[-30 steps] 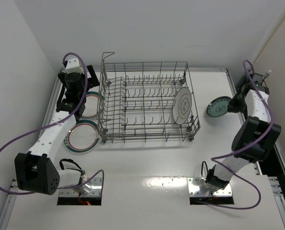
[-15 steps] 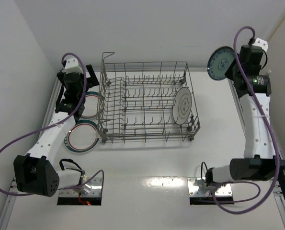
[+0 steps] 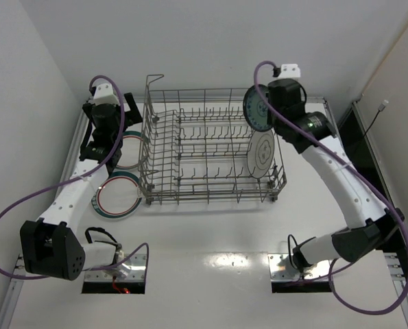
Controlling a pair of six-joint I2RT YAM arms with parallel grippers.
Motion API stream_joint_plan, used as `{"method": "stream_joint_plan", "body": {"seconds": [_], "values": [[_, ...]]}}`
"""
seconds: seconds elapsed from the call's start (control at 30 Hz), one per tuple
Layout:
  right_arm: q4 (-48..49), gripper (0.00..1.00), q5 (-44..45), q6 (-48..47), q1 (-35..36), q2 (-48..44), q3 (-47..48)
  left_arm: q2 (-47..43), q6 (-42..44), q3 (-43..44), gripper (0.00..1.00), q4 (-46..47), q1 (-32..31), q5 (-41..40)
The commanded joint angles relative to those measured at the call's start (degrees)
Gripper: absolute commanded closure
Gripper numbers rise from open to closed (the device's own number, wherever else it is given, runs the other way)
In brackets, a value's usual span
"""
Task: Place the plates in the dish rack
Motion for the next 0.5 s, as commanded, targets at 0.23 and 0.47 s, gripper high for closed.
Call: {"method": "stream_joint_plan", "body": {"seconds": [0.23,0.47], "values": [[-3.3,1.0,15.0,0.9,6.3,9.5,0.3,0.2,0.0,1.7,0.0,1.1,-0.3,1.0],[-6.8,1.0,14.8,5.3,7.9,14.1,-0.4,0.2,0.0,1.7,0.0,1.1,-0.3,1.0]]}}
